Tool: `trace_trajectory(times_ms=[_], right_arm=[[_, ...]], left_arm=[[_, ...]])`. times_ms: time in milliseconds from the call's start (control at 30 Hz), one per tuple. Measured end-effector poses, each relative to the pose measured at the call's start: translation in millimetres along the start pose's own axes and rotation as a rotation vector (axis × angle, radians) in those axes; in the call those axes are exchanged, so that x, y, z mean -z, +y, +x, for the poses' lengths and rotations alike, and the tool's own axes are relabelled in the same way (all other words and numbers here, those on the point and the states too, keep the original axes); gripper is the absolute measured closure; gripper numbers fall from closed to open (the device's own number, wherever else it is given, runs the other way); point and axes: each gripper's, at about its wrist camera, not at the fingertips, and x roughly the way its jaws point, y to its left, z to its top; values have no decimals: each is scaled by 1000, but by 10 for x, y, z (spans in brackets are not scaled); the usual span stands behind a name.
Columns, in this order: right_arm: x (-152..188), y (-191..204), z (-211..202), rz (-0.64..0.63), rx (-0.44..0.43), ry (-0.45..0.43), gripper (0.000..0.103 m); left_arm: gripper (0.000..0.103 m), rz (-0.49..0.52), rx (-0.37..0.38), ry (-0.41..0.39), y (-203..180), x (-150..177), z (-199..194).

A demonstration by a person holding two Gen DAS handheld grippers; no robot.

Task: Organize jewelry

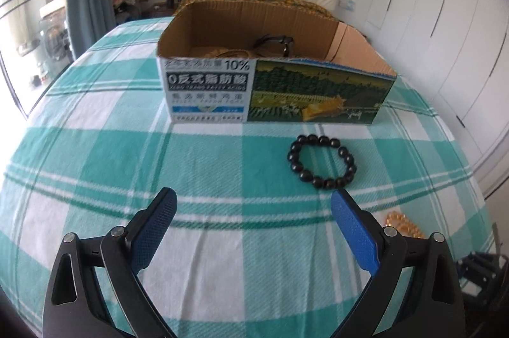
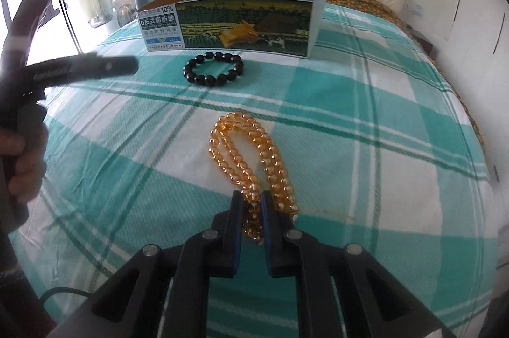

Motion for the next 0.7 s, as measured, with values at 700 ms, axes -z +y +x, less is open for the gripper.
trace_trajectory(times_ms=[700], right_arm=[[222, -449, -200, 198, -63, -68, 54]], left_arm=[[0, 27, -254, 120, 442, 296, 104]])
